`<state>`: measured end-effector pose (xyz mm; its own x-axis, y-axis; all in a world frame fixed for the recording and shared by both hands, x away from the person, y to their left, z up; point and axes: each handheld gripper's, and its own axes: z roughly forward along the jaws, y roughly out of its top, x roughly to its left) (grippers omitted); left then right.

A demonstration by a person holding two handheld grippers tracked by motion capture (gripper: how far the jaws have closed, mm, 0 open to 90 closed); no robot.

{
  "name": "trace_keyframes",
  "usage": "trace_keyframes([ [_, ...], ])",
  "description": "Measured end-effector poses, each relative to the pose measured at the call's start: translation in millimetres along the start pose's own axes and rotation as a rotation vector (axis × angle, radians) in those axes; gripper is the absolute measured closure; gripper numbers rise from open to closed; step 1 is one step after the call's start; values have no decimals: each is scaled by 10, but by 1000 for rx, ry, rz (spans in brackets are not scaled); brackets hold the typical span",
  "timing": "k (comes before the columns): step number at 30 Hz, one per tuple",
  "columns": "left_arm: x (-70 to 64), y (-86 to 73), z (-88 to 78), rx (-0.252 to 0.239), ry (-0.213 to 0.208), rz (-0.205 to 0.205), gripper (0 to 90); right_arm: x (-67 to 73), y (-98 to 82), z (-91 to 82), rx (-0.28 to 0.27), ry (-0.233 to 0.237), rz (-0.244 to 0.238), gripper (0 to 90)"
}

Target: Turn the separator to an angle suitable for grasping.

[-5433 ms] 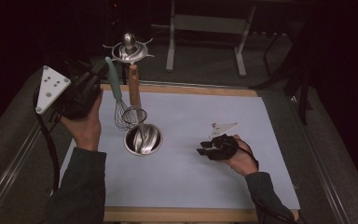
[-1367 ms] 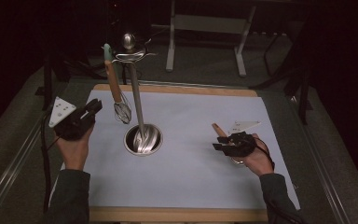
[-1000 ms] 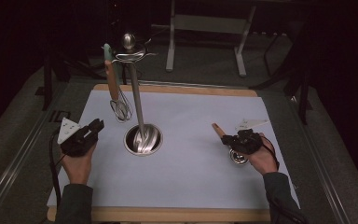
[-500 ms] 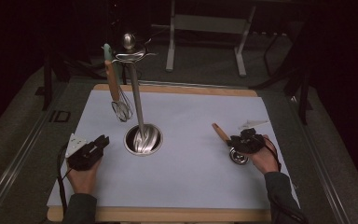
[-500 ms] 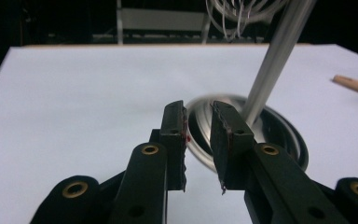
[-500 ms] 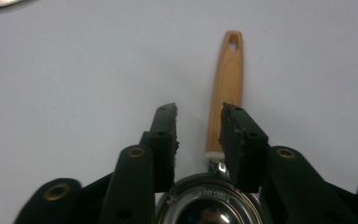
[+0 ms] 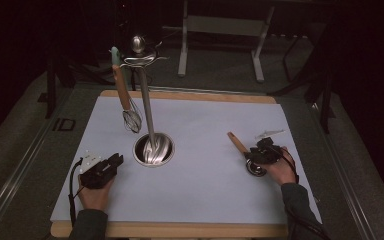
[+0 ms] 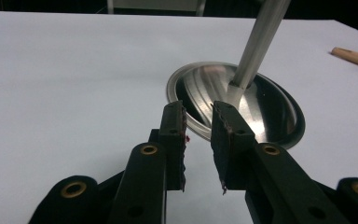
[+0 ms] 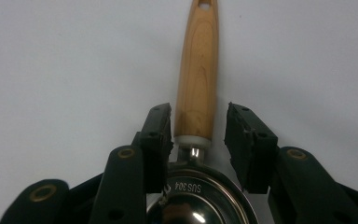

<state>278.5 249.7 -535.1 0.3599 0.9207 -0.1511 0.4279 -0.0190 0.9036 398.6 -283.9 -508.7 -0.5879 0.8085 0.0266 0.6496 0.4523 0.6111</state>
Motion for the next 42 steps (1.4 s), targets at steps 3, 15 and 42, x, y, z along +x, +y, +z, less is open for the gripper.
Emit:
trace_keyframes([
  [3, 9, -19, 14, 2, 3, -7, 747, -4, -21, 46, 18, 1, 7, 628],
  [15, -17, -30, 23, 8, 1, 17, 739, 113, -56, 62, 26, 28, -10, 684],
  [42, -17, -37, 16, 2, -5, 17, 734, 227, 61, 104, 119, 306, 106, 697],
])
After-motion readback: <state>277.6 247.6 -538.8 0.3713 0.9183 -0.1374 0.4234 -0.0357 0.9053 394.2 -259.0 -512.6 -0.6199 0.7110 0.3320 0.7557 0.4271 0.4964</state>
